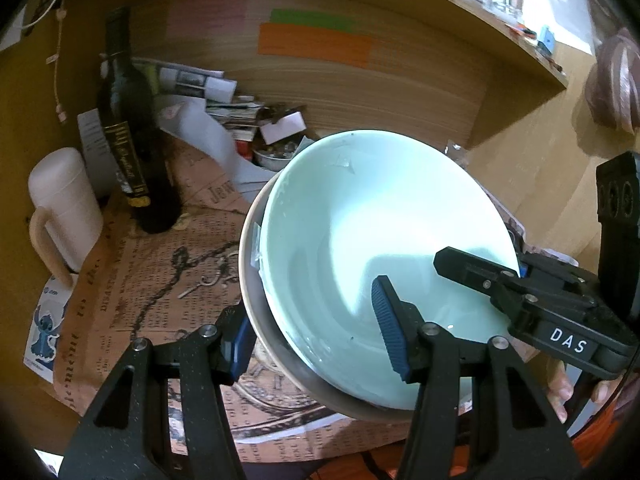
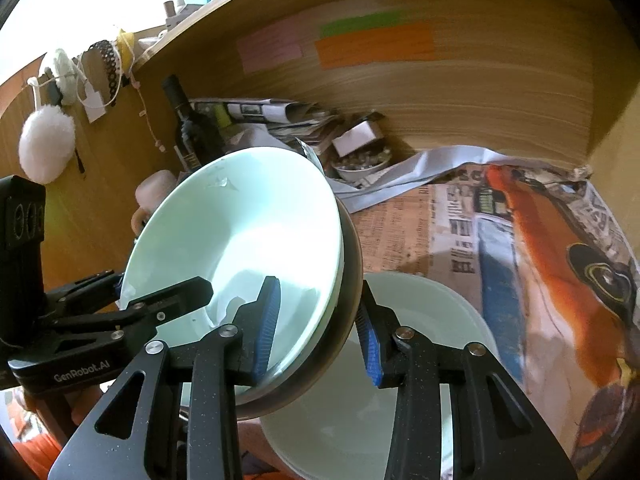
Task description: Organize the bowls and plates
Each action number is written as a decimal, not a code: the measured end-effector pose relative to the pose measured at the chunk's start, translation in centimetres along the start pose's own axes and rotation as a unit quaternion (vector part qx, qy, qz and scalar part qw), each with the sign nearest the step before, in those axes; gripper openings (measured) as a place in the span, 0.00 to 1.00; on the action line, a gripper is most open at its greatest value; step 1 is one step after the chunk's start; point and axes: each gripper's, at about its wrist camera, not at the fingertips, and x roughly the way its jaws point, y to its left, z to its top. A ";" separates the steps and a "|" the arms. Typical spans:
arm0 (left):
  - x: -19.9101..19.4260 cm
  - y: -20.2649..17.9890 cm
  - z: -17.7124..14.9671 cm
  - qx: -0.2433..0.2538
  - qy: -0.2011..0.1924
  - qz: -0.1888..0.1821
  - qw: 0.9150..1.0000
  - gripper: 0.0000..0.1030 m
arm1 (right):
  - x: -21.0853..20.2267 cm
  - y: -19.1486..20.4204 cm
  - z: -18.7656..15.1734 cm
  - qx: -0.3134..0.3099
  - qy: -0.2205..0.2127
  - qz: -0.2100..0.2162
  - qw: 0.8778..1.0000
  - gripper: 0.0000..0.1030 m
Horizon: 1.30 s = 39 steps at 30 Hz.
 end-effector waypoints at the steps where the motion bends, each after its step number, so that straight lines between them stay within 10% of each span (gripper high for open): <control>1: 0.0 -0.2 0.0 0.002 0.000 -0.002 1.000 0.53 | -0.2 -0.2 0.0 0.001 -0.001 -0.002 1.000 0.33; 39: 5.2 -4.5 -1.2 0.013 0.068 -0.028 0.997 0.53 | -1.2 -6.4 -3.4 0.048 0.037 -0.031 0.998 0.33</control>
